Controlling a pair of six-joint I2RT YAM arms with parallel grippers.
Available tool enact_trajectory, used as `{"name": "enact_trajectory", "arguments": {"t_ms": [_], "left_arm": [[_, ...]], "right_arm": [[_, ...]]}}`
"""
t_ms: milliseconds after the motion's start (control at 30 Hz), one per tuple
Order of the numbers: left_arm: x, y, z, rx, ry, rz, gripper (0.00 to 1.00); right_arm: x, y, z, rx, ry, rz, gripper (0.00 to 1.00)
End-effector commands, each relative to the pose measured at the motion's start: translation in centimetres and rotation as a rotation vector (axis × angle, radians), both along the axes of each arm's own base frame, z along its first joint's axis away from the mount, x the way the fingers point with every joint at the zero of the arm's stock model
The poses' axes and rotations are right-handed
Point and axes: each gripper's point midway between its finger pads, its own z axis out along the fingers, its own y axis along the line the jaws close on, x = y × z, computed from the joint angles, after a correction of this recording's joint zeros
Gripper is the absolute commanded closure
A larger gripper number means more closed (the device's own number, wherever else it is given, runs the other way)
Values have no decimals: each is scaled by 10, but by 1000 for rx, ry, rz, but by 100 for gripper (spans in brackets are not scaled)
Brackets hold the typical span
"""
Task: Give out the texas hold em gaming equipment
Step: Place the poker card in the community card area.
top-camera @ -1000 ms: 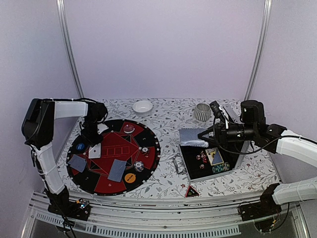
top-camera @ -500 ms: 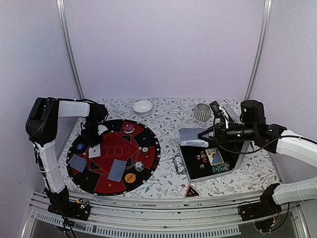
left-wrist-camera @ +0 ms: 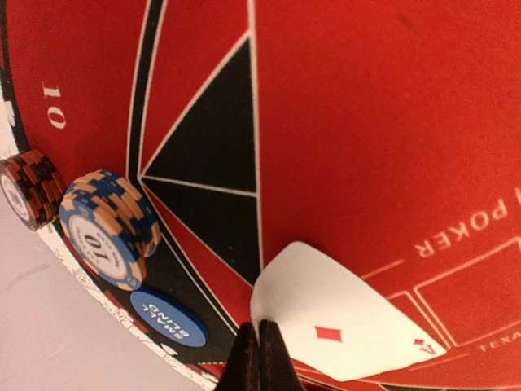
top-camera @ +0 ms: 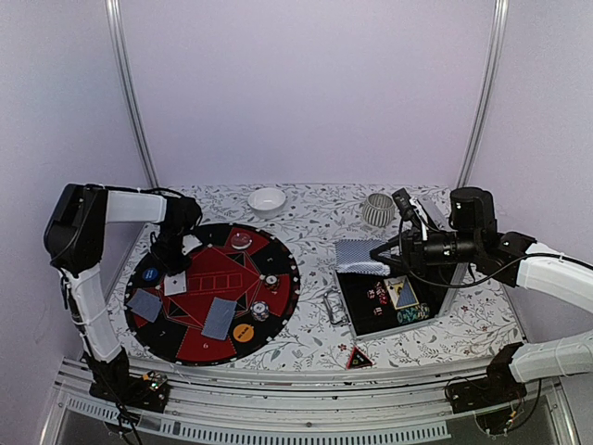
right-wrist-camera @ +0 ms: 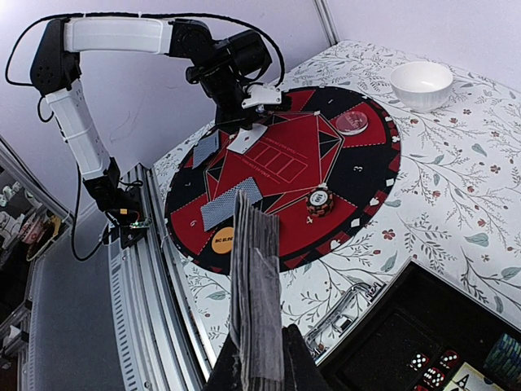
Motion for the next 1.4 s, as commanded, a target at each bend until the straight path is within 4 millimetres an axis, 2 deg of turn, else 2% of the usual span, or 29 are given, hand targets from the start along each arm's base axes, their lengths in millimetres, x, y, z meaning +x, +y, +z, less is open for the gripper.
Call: {"name": "enact_trajectory", "arguments": {"t_ms": [0, 200, 433, 633, 667, 833, 1033, 1167, 1233, 1300, 1367], "left_arm": [[4, -5, 12, 15, -53, -79, 100], [7, -12, 14, 5, -68, -115, 100], [1, -11, 6, 7, -39, -125, 100], [4, -10, 4, 22, -48, -114, 99], [5, -6, 5, 47, -58, -111, 97], [12, 0, 13, 97, -101, -91, 75], [15, -5, 24, 110, -135, -100, 62], [18, -3, 37, 148, -174, -105, 56], [22, -3, 50, 168, -209, -92, 56], [32, -12, 74, 152, -281, -52, 55], [39, -33, 103, 89, -356, -28, 55]], "right_arm": [[1, 2, 19, 37, -41, 11, 98], [1, 2, 20, 38, -42, 14, 98], [1, 2, 19, 37, -39, 11, 97], [1, 2, 19, 36, -41, 11, 98], [1, 2, 19, 37, -40, 11, 98], [0, 2, 18, 35, -38, 13, 98], [1, 2, 20, 39, -41, 11, 98], [1, 2, 19, 38, -33, 10, 98], [2, 3, 19, 38, -29, 9, 98], [3, 3, 19, 40, -26, 7, 98], [3, 4, 19, 42, -20, 7, 98]]}}
